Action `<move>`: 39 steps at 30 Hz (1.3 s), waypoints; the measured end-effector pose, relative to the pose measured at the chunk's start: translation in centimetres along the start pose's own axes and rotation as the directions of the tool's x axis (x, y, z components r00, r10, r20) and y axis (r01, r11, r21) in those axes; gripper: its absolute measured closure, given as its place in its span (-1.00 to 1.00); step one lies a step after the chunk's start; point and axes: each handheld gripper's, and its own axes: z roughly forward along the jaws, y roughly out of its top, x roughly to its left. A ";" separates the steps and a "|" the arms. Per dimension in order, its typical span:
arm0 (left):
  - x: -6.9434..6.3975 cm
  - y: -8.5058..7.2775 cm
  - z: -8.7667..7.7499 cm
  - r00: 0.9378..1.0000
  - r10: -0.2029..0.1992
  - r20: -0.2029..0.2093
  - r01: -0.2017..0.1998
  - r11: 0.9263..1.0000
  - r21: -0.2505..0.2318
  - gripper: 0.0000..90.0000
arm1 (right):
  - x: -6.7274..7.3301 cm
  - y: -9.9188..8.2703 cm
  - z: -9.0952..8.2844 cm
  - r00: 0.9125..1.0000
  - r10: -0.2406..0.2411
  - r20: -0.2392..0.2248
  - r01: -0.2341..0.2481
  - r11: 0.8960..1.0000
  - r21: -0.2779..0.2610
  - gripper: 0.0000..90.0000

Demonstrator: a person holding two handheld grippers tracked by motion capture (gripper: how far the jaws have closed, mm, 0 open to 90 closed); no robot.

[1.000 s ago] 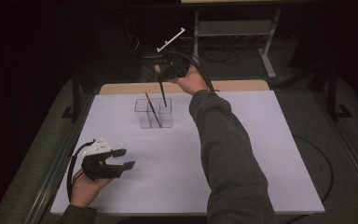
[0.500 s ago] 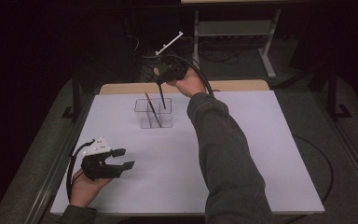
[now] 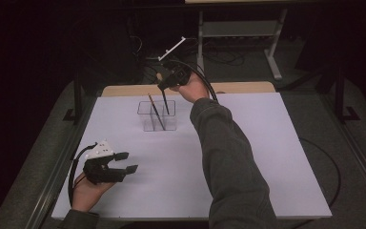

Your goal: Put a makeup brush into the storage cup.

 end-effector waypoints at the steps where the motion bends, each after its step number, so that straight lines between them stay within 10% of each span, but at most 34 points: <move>1: 0.0 0.0 0.0 1.000 -0.003 -0.001 0.003 1.000 -0.003 -0.16 | -0.1 -0.1 0.0 1.000 0.000 0.001 0.000 1.000 0.004 0.84; 39: 0.1 -0.1 0.2 1.000 -0.010 0.003 0.010 1.000 0.003 -0.15 | -0.5 -3.3 2.2 0.999 0.041 -0.005 -0.041 0.999 0.007 0.84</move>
